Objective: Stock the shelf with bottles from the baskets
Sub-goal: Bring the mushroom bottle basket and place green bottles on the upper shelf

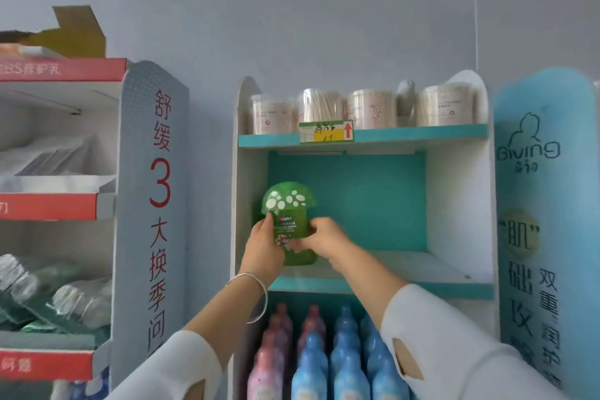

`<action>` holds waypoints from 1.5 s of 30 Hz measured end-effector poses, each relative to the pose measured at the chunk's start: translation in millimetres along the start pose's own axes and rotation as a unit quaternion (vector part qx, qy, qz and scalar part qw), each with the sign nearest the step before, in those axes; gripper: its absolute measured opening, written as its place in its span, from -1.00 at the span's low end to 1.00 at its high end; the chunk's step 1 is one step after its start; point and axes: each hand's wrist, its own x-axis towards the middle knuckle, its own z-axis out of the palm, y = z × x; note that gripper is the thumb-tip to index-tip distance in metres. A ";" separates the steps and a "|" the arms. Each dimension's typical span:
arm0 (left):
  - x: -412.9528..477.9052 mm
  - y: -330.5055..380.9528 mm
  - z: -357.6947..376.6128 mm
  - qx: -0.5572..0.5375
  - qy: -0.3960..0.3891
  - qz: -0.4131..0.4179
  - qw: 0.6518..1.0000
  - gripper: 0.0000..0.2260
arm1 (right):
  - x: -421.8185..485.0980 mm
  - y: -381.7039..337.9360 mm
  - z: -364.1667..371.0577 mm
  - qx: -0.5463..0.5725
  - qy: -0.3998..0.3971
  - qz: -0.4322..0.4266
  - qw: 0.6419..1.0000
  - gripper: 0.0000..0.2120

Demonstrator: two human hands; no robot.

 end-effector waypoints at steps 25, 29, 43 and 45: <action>19.8 -25.1 23.5 0.123 -0.009 -0.085 0.989 -0.41 | 34.9 -1.3 29.1 -0.122 -0.061 0.003 0.991 -0.51; 17.3 -24.0 20.6 0.127 -0.030 -0.085 0.988 -0.39 | 31.1 -0.3 31.5 -0.132 -0.066 -0.012 0.989 -0.52; 2.0 -26.2 24.6 0.125 0.016 -0.050 0.991 -0.42 | 31.0 5.1 31.1 -0.078 -0.093 -0.009 0.993 -0.54; 0.0 -25.8 24.7 0.121 0.021 -0.046 0.991 -0.44 | 29.8 4.4 30.5 -0.074 -0.095 -0.002 0.993 -0.54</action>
